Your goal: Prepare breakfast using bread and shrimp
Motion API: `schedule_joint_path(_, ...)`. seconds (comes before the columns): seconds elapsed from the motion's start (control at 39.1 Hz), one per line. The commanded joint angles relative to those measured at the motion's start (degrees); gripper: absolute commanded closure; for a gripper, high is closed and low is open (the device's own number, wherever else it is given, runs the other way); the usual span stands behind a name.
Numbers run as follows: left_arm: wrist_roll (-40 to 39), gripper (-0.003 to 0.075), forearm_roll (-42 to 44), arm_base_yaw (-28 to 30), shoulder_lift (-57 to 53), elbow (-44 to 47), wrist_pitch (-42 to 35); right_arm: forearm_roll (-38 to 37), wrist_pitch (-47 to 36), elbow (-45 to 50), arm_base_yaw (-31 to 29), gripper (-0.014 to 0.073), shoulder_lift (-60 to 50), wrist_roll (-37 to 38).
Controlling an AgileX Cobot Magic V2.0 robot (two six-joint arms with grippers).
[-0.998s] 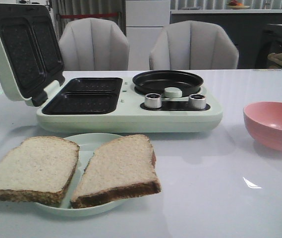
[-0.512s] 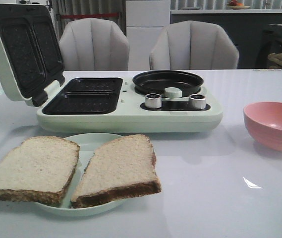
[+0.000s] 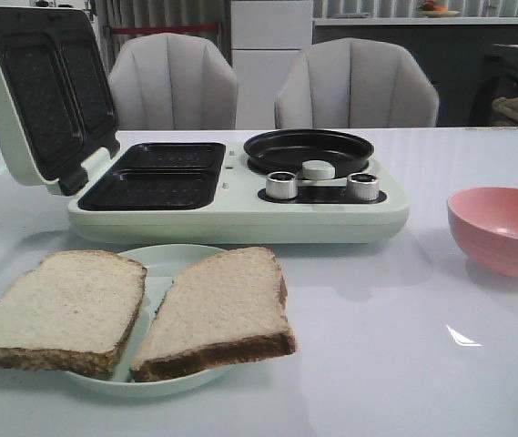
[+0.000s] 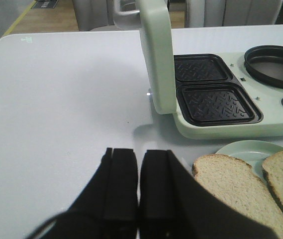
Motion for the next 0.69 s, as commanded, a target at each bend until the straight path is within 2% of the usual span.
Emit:
schedule_joint_path(0.0,-0.1,0.0608,0.2,-0.4,0.7,-1.9,-2.0,0.2,-4.2,-1.5,0.1,0.0454,0.7,-0.3)
schedule_joint_path(0.28,-0.1,0.0607,1.6,-0.4,0.7,-1.9,-0.3,0.2,-4.2,-1.5,0.1,0.0454,0.7,-0.3)
schedule_joint_path(0.41,0.7,0.0574,2.2,-0.4,0.7,-1.9,-0.6,0.2,-4.2,-1.5,0.1,0.0454,0.7,-0.3)
schedule_joint_path(0.49,4.9,0.0502,2.2,-0.4,0.7,-1.9,-0.6,0.2,-4.2,-1.5,0.1,0.0454,0.7,-0.3)
schedule_joint_path(0.67,9.5,0.0207,2.3,-4.0,0.7,-1.9,0.0,0.2,-4.2,-1.5,0.1,0.0454,0.7,-0.3)
